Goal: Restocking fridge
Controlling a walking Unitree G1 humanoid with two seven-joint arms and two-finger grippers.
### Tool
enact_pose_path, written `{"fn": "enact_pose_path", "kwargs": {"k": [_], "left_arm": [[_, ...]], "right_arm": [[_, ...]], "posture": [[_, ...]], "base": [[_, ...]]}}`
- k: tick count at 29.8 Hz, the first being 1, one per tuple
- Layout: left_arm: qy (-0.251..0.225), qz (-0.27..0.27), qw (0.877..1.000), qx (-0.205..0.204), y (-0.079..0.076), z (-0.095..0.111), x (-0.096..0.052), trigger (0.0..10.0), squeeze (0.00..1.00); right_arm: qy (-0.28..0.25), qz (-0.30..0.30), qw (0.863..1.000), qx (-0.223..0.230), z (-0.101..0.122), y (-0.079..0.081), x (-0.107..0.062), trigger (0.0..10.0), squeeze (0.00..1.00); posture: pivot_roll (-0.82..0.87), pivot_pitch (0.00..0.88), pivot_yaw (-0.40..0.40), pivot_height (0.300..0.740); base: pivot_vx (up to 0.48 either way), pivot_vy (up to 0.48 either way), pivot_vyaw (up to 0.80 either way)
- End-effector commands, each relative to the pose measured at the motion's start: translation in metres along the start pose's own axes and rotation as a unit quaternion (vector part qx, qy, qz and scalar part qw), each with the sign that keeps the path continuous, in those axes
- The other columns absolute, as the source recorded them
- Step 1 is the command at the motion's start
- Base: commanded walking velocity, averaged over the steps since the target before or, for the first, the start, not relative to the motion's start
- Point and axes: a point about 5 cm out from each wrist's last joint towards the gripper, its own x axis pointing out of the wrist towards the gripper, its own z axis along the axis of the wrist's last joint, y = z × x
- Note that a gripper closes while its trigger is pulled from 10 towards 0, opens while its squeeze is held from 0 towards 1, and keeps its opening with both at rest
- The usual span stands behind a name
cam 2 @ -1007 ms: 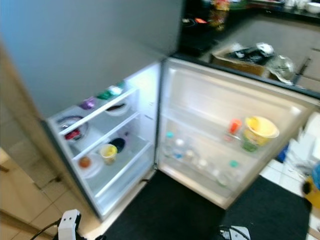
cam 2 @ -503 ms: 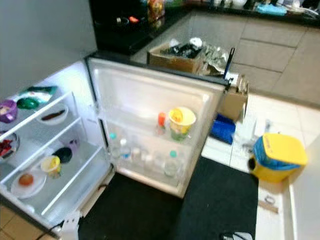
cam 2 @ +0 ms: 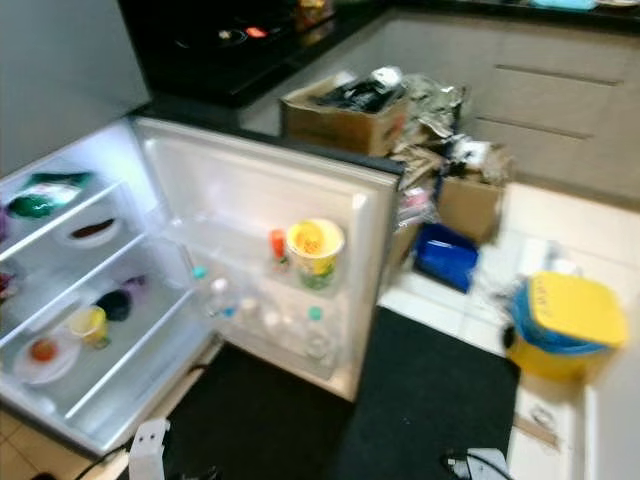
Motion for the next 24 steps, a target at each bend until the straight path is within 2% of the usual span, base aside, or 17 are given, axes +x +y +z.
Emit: {"fn": "enact_pose_path", "kwargs": {"k": [1, 8, 12, 24], "left_arm": [[0.01, 0.012, 1.0, 0.0, 0.0047, -0.0063, -0.0036, 10.0, 0.0], [0.011, 0.005, 1.0, 0.005, 0.0043, -0.0062, -0.0037, 10.0, 0.0], [0.011, -0.003, 1.0, -0.002, 0.003, -0.0071, -0.0036, 10.0, 0.0], [0.01, -0.006, 1.0, -0.008, 0.0016, -0.0077, -0.0031, 10.0, 0.0]], "right_arm": [[-0.003, 0.003, 1.0, -0.002, 0.0014, 0.0014, 0.0004, 10.0, 0.0], [-0.001, -0.005, 1.0, 0.003, -0.0004, 0.0006, 0.0, 10.0, 0.0], [0.003, -0.012, 1.0, -0.009, -0.0016, -0.0001, -0.0002, 10.0, 0.0], [0.001, -0.015, 1.0, -0.008, -0.0005, -0.0013, -0.0002, 10.0, 0.0]], "posture": [[-0.04, 0.023, 0.014, 0.74], [-0.05, 0.028, 0.016, 0.74], [-0.05, 0.029, 0.016, 0.74], [-0.05, 0.031, 0.012, 0.74]], "base": [[0.0, 0.0, 0.78], [0.0, 0.0, 0.79], [0.0, -0.136, 0.0], [0.0, -0.426, 0.0]]}}
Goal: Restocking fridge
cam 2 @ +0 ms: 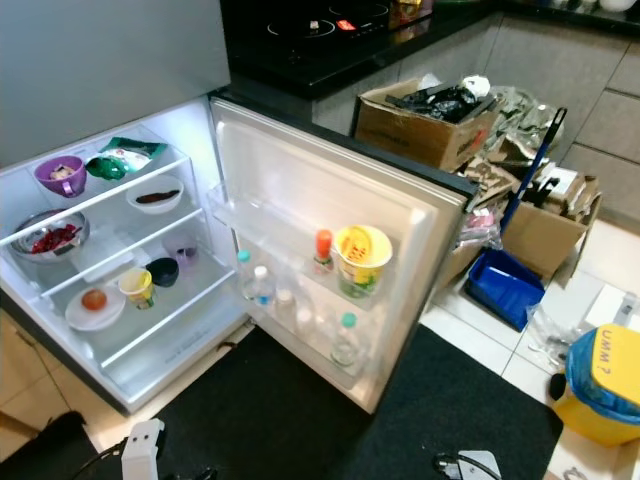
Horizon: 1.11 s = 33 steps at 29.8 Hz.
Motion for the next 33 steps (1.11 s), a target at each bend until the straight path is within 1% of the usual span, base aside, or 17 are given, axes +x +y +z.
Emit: {"fn": "enact_pose_path", "kwargs": {"k": [1, 4, 7, 16, 21, 28, 33], "left_arm": [[0.002, 0.013, 1.0, -0.003, 0.0044, -0.0012, -0.0023, 10.0, 0.0], [-0.005, 0.028, 1.0, -0.009, 0.0075, 0.0002, -0.0033, 10.0, 0.0], [-0.005, 0.031, 0.999, -0.006, 0.0082, 0.0008, -0.0035, 10.0, 0.0], [-0.009, 0.032, 0.999, 0.0, 0.007, 0.0042, -0.002, 10.0, 0.0], [-0.003, 0.042, 0.999, 0.003, 0.0075, 0.003, -0.0018, 10.0, 0.0], [0.0, 0.037, 0.999, 0.007, 0.0065, 0.0017, -0.0017, 10.0, 0.0], [0.0, 0.035, 0.999, 0.005, 0.0061, -0.0014, -0.0023, 10.0, 0.0]], "right_arm": [[0.002, -0.003, 1.0, 0.0, -0.0012, -0.0007, -0.0004, 10.0, 0.0], [0.003, -0.003, 1.0, -0.002, -0.0019, -0.0011, -0.0006, 10.0, 0.0], [0.004, -0.003, 1.0, -0.003, -0.002, -0.0016, -0.0007, 10.0, 0.0], [0.002, -0.001, 1.0, -0.006, -0.0002, -0.0024, -0.0004, 10.0, 0.0], [0.002, 0.0, 1.0, -0.008, 0.0001, -0.0022, -0.0004, 10.0, 0.0], [0.002, 0.002, 1.0, -0.011, 0.0, -0.0017, -0.0003, 10.0, 0.0], [0.004, 0.006, 1.0, -0.012, -0.0011, 0.0013, -0.0001, 10.0, 0.0]], "posture": [[-0.05, 0.031, 0.012, 0.74], [-0.05, 0.032, 0.009, 0.74], [-0.05, 0.031, 0.008, 0.74], [-0.05, 0.03, 0.007, 0.74], [-0.05, 0.03, 0.004, 0.74], [-0.05, 0.03, 0.004, 0.74], [-0.05, 0.031, 0.002, 0.74]], "base": [[0.0, 0.0, 0.0], [0.0, 0.0, 0.0], [0.0, 0.0, 0.0], [0.0, 0.0, 0.0], [0.0, 0.0, 0.0], [0.0, 0.0, 0.0], [0.311, 0.0, 0.0]]}}
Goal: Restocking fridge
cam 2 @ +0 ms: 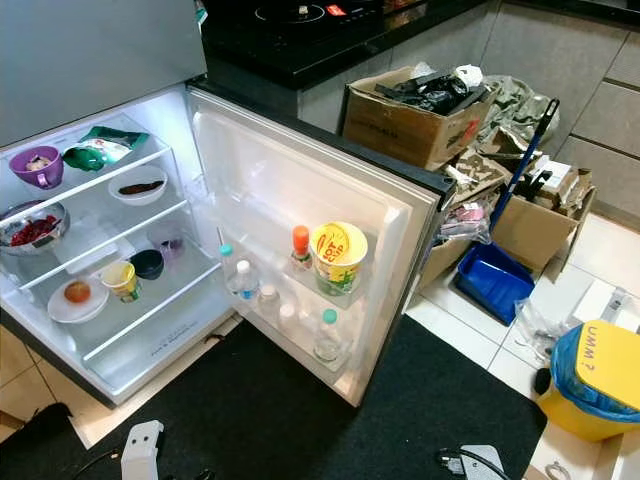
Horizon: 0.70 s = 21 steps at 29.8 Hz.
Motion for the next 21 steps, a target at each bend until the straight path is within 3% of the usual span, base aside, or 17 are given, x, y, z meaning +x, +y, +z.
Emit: {"fn": "enact_pose_path", "kwargs": {"k": [1, 17, 21], "left_arm": [[0.005, 0.003, 1.0, 0.008, 0.0031, -0.0036, -0.0026, 10.0, 0.0], [0.004, 0.003, 1.0, 0.013, 0.0045, -0.0006, -0.0027, 10.0, 0.0], [-0.003, 0.008, 1.0, 0.008, 0.0047, 0.0011, -0.0023, 10.0, 0.0]], "right_arm": [[0.005, 0.006, 1.0, -0.007, -0.0022, 0.0028, 0.0, 10.0, 0.0], [0.007, 0.009, 1.0, -0.005, -0.0038, 0.0056, 0.0, 10.0, 0.0], [0.008, 0.01, 1.0, -0.005, -0.0046, 0.006, -0.0002, 10.0, 0.0]], "posture": [[-0.05, 0.031, 0.002, 0.74], [-0.05, 0.029, 0.008, 0.74], [-0.05, 0.029, 0.008, 0.74]], "base": [[0.326, 0.0, 0.0], [0.358, 0.0, 0.0], [0.0, 0.0, 0.0]]}}
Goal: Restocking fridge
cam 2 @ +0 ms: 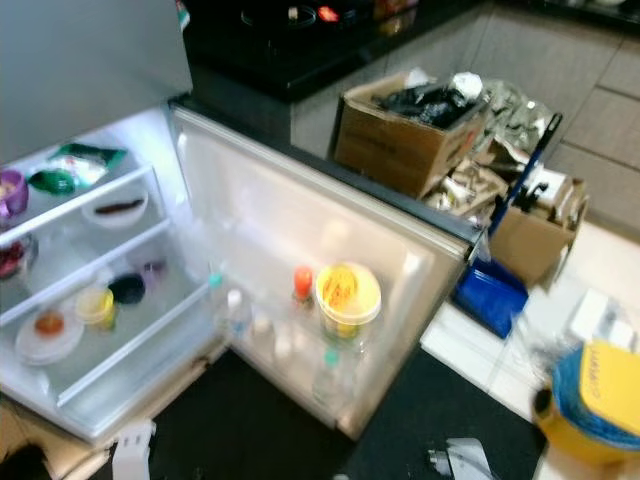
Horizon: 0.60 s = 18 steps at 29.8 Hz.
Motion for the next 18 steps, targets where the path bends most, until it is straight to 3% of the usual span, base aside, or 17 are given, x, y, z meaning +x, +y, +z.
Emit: {"fn": "enact_pose_path", "kwargs": {"k": [1, 8, 18], "left_arm": [[0.016, 0.0, 1.0, 0.008, 0.0016, -0.0085, -0.0028, 10.0, 0.0], [0.026, -0.007, 0.999, 0.018, 0.001, -0.0114, -0.0034, 10.0, 0.0], [0.018, -0.011, 1.0, 0.004, -0.0011, -0.0101, -0.0022, 10.0, 0.0]], "right_arm": [[-0.001, -0.002, 1.0, -0.001, 0.0012, -0.0015, 0.0, 10.0, 0.0], [-0.001, -0.002, 1.0, -0.001, 0.0012, -0.0013, 0.0, 10.0, 0.0], [-0.001, -0.002, 1.0, -0.002, 0.0011, -0.0016, 0.0, 10.0, 0.0]], "posture": [[-0.05, 0.029, 0.008, 0.74], [-0.05, 0.03, 0.009, 0.74], [-0.04, 0.031, 0.006, 0.74]], "base": [[0.0, -0.48, 0.0], [0.0, -0.48, 0.0], [0.0, 0.0, 0.0]]}}
